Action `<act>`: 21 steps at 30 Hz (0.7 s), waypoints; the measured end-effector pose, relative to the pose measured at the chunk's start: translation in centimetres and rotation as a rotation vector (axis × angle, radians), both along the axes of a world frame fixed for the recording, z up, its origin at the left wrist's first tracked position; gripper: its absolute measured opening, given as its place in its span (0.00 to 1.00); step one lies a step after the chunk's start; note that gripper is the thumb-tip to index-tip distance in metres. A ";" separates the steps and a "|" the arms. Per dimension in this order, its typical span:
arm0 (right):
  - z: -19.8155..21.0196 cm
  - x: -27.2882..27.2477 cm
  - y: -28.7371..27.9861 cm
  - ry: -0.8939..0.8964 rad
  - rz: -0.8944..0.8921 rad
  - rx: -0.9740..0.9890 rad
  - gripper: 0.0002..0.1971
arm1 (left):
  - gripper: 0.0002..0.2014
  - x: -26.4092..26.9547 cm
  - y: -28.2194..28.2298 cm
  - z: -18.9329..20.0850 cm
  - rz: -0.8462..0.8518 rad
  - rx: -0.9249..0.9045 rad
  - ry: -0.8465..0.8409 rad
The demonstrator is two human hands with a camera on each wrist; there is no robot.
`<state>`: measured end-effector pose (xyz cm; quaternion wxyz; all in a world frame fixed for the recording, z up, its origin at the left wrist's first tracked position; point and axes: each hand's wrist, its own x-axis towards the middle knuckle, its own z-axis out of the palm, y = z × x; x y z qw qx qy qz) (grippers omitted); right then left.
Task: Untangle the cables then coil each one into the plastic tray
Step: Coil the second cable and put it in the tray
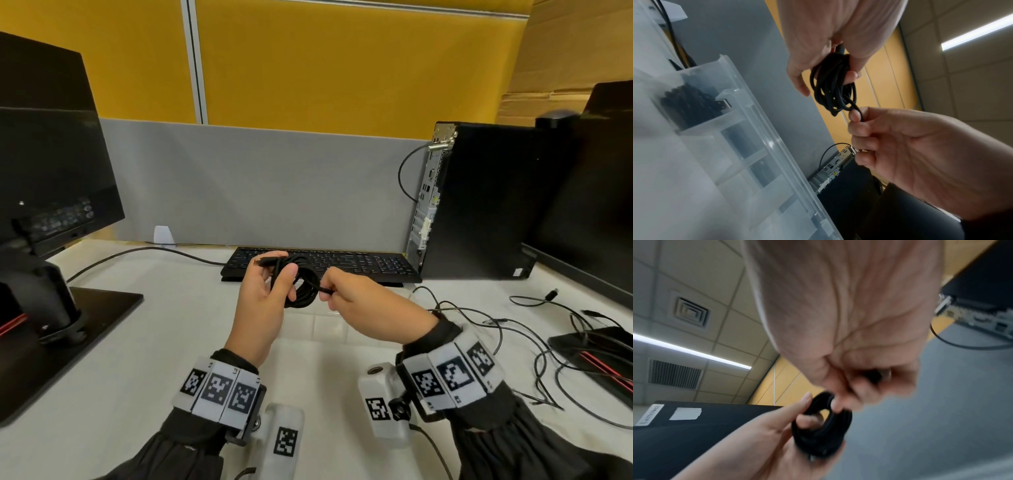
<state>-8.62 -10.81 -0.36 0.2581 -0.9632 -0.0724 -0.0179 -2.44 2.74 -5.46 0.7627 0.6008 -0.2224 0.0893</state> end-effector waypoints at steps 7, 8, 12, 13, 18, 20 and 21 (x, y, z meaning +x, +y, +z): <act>-2.1 0.8 0.6 -0.385 -0.180 0.039 0.20 | 0.09 0.0 -0.1 -0.2 -0.046 -0.040 0.043; -2.4 0.8 0.5 -0.389 -0.181 0.043 0.20 | 0.08 0.0 -0.1 -0.2 -0.039 -0.019 0.030; -3.0 0.8 0.2 -0.341 -0.178 0.068 0.17 | 0.10 -0.1 0.1 -0.3 -0.026 0.089 -0.018; -3.0 0.8 0.2 -0.329 -0.184 0.061 0.17 | 0.12 0.0 0.4 -0.2 -0.052 0.112 -0.016; -2.7 0.7 0.3 -0.396 -0.217 -0.141 0.18 | 0.16 -0.3 0.6 -0.1 -0.169 0.201 -0.017; -2.9 0.7 0.9 -0.515 -0.234 -0.305 0.15 | 0.15 -0.6 0.1 -0.2 -0.155 0.170 -0.011; -3.1 0.8 1.2 -0.579 -0.252 -0.400 0.14 | 0.14 -0.6 -0.1 -0.2 -0.139 0.161 -0.017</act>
